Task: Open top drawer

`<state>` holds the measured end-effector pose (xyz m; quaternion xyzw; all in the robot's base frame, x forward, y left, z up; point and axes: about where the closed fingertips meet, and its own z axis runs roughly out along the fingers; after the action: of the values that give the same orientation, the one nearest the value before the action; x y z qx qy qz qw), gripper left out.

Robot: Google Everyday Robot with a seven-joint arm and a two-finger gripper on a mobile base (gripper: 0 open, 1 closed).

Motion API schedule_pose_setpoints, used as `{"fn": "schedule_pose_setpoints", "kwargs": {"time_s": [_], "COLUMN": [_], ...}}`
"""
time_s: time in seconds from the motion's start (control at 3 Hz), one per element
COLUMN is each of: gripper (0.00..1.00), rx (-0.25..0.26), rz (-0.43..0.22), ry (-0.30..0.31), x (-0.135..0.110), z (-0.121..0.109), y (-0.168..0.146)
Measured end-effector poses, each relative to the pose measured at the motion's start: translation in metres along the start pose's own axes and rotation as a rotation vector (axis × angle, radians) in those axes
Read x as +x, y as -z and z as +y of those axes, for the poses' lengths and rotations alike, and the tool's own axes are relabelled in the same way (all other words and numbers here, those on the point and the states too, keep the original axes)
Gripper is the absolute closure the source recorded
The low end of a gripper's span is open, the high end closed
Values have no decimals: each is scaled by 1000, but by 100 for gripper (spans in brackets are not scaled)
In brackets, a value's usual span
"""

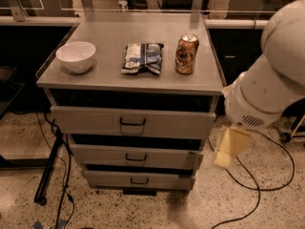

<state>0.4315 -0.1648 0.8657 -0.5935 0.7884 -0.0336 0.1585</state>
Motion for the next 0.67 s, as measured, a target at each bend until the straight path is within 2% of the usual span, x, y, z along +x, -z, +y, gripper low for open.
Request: {"fn": "schedule_pose_setpoints", "kwargs": {"time_s": [0.33,0.67], "gripper": [0,0], "rx": [-9,-40], "rz": [-11,-51], "ry": [0,12], "x": [-16,-35], "z": [3,10], "y": [-37,-70]}}
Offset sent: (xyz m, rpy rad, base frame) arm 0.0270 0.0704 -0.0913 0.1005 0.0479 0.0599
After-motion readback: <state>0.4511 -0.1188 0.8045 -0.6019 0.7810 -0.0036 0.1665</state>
